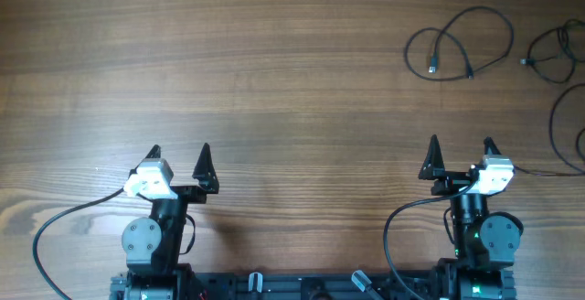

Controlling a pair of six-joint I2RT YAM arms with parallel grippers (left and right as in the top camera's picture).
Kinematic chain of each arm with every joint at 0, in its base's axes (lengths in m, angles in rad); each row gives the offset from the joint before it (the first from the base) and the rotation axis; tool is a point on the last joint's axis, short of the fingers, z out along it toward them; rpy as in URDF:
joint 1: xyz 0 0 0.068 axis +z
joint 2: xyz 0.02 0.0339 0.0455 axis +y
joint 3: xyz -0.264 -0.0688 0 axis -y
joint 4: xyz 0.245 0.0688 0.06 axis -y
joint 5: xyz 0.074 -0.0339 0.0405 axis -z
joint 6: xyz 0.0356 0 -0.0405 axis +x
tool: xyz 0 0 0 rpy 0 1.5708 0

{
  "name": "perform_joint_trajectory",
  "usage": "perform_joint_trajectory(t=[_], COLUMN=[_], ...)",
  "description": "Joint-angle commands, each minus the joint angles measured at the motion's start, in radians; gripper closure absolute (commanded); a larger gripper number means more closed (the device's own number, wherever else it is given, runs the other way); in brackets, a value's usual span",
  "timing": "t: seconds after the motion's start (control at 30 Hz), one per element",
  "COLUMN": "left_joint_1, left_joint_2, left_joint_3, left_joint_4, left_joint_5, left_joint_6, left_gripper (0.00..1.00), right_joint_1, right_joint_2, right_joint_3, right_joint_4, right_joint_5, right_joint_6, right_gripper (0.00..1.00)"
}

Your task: Untangle cables

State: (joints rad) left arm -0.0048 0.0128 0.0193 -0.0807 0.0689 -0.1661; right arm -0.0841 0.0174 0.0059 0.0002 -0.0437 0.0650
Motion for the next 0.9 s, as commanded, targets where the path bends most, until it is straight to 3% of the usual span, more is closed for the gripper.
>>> perform_joint_trajectory(t=[0.0,0.5,0.67,0.87], left_joint_1=[0.0,0.003,0.003,0.003], left_joint_2=[-0.01,-0.01,-0.01,-0.01], left_joint_3=[-0.013,-0.013,-0.013,-0.013], left_joint_4=[0.006,0.004,0.005,0.006], left_joint_5=[0.017,-0.025,0.011,0.013], left_joint_6=[0.051,0.049,0.162,0.152], left_gripper=[0.0,0.0,0.0,0.0], right_joint_1=[-0.006,-0.006,-0.006,-0.006], right_joint_2=[-0.014,-0.014,-0.014,-0.014], right_joint_3=[-0.001,-0.001,-0.001,-0.001], right_joint_4=[0.005,0.005,0.004,0.005], right_joint_5=[0.017,0.017,0.017,0.017], right_joint_6=[-0.013,-0.013,-0.013,-0.012], right_gripper=[0.0,0.0,0.0,0.02])
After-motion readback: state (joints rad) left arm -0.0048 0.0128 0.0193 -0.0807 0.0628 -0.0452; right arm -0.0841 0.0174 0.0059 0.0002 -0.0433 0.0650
